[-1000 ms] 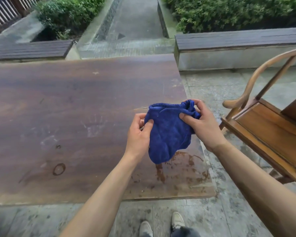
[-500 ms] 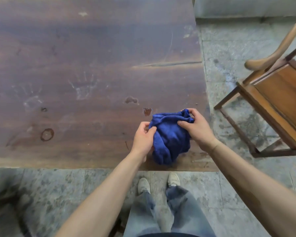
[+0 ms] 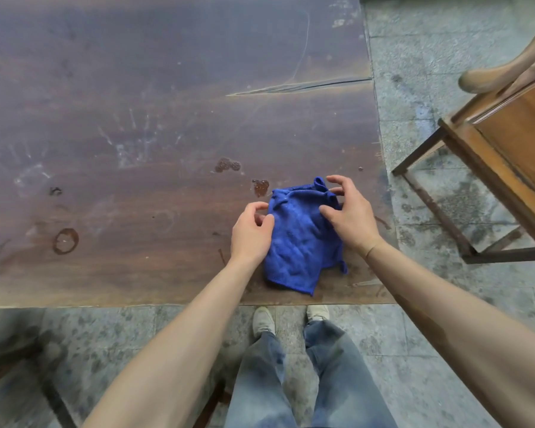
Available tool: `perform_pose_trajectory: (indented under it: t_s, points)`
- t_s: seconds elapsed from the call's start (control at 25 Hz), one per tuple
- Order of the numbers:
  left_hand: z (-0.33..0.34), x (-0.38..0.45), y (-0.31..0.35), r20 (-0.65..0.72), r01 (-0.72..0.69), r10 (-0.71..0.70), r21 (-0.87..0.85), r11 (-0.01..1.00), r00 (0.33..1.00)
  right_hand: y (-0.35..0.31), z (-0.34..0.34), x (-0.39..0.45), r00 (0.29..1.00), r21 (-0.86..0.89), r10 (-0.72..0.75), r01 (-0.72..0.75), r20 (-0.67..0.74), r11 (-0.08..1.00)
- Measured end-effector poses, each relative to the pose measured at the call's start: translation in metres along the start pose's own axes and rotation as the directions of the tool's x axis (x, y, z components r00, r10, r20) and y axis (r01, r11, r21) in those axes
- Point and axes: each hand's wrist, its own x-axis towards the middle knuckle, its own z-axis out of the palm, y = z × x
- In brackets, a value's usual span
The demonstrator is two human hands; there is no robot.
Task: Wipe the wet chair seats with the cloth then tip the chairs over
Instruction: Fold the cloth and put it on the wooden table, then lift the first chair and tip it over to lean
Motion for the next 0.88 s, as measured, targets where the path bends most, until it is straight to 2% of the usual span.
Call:
perform_pose_trajectory:
  t_s: [0.24, 0.4, 0.52, 0.6, 0.72, 0.88]
  points:
    - [-0.028, -0.019, 0.013, -0.051, -0.104, 0.099, -0.124, 0.987, 0.994, -0.015, -0.028, -0.021, 0.991, 0.046, -0.053, 0.059, -0.125, 0.997]
    - [-0.056, -0.033, 0.046, -0.063, -0.247, 0.24, -0.17, 0.954, 0.969, -0.05, -0.056, -0.048, 0.96, 0.026, -0.186, 0.196, -0.209, 0.98]
    - [-0.083, -0.048, 0.076, -0.092, -0.416, 0.406, -0.175, 0.892, 0.909, -0.085, -0.08, -0.076, 0.908, -0.056, -0.306, 0.303, -0.285, 0.951]
    - [-0.104, -0.063, 0.101, -0.101, -0.548, 0.539, -0.144, 0.824, 0.836, -0.107, -0.1, -0.098, 0.861, -0.11, -0.369, 0.353, -0.349, 0.929]
    - [-0.137, -0.086, 0.142, -0.116, -0.724, 0.715, -0.144, 0.675, 0.69, -0.14, -0.129, -0.132, 0.777, -0.178, -0.462, 0.429, -0.427, 0.886]
    - [-0.168, -0.114, 0.189, -0.111, -0.932, 0.926, -0.028, 0.361, 0.361, -0.173, -0.166, -0.18, 0.637, -0.306, -0.58, 0.496, -0.508, 0.812]
